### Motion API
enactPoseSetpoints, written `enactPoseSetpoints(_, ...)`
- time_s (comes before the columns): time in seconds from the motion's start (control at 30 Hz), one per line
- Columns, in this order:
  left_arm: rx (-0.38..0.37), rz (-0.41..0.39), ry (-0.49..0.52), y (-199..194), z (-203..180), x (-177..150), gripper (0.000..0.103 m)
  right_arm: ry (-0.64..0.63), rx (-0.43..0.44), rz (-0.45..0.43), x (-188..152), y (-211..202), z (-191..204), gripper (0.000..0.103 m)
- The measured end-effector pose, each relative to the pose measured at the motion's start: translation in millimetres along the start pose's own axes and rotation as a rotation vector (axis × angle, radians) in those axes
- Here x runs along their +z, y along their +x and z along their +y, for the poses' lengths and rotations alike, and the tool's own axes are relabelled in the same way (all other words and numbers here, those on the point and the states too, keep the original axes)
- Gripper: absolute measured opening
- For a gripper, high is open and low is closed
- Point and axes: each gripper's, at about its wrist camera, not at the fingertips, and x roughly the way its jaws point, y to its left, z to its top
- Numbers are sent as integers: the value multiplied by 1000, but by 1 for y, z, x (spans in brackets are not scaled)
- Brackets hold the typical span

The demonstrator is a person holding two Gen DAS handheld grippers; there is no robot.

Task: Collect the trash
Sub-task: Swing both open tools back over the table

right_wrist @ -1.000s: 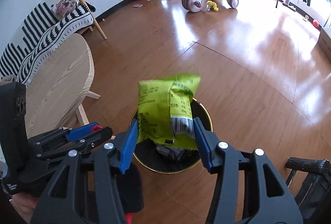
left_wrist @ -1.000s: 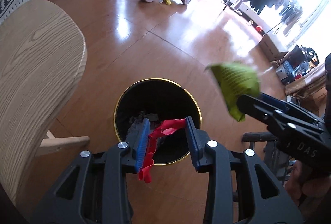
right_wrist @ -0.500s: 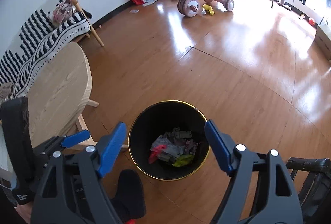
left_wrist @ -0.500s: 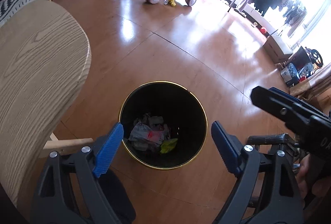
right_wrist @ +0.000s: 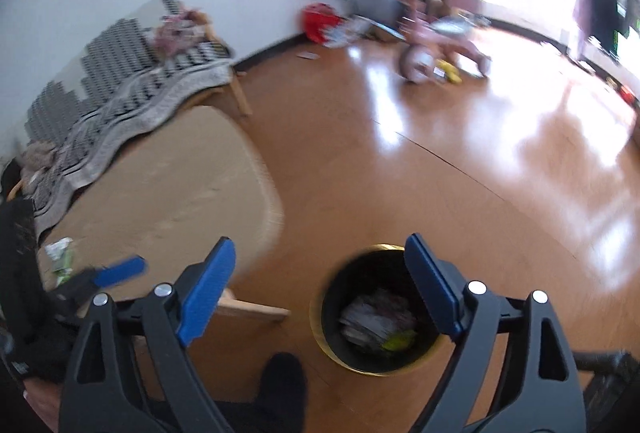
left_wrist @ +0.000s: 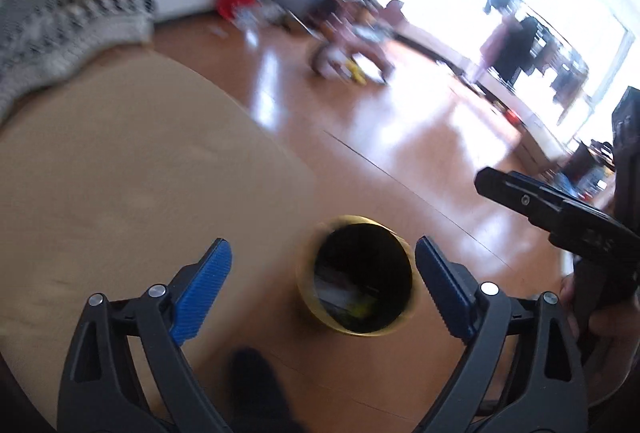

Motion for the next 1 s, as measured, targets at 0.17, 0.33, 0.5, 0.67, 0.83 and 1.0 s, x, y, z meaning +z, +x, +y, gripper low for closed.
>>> enactPoseSetpoints(0.17,219,-122,-92,-107,131,-18,92,-147,147,13,13,22,130,85)
enactPoseSetpoints(0.33,428,-143,-199,-191,251,-71,92,-302,316,76,0,53,292,86)
enactPoseSetpoints(0.5,605,-136,-322,-247,348,-125,92,-430,492,154,-35,77,441,86)
enactPoseSetpoints(0.67,577,-136,-452,-256,397,-164,92,-492,551,226,-70,101,522,86)
enactPoseSetpoints(0.83,549,-71,-444,-235,408,-165,92,-518,520,275,-91,125,533,86)
enactPoseSetpoints(1.0,529,-35,-350,-201,391,-163,92,-510,470,285,-91,139,511,86)
